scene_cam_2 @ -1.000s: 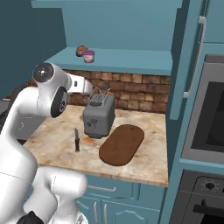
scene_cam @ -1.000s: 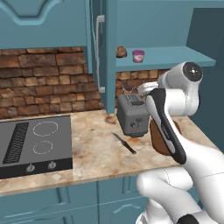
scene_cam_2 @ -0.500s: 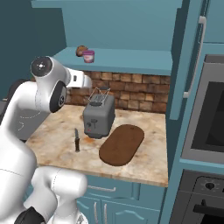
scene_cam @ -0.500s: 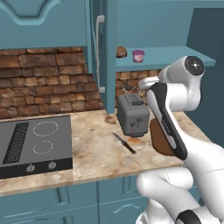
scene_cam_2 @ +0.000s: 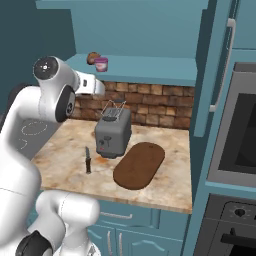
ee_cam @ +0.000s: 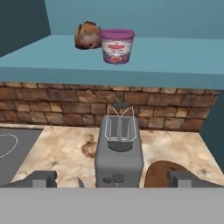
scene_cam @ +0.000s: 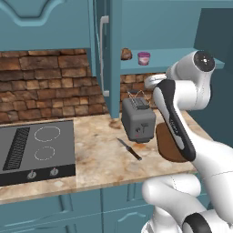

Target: Pick the bread, place it on the cutting board, pick the jam, place it on the counter, and close the cabinet.

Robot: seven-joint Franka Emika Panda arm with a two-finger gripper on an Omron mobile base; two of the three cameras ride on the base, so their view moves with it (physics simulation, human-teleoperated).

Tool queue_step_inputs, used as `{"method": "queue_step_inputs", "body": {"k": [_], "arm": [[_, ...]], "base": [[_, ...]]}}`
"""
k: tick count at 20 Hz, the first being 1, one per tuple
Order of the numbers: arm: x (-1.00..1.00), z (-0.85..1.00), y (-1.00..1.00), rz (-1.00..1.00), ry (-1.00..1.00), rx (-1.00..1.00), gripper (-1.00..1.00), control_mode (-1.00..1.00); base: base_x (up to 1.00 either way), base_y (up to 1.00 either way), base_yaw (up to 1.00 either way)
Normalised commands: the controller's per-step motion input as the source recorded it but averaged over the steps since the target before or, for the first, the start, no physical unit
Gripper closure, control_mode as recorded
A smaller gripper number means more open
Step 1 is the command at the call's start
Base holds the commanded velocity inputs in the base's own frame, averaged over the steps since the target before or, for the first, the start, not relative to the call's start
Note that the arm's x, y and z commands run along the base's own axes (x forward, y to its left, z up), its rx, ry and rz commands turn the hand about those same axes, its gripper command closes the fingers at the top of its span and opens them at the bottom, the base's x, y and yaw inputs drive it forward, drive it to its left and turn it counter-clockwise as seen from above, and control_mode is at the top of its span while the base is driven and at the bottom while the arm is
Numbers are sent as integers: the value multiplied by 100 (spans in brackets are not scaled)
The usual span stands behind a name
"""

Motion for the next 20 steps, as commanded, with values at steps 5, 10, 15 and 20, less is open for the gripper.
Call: {"method": "queue_step_inputs", "body": {"k": [5, 10, 15, 20], "arm": [[0, 14, 0, 0, 0, 0, -100, -100], [0, 13, 0, 0, 0, 0, -100, -100], [0, 11, 0, 0, 0, 0, -100, -100], [7, 7, 0, 0, 0, 0, -100, -100]], "base": [[0, 0, 0], [0, 0, 0], [0, 0, 0], [0, 0, 0]]}}
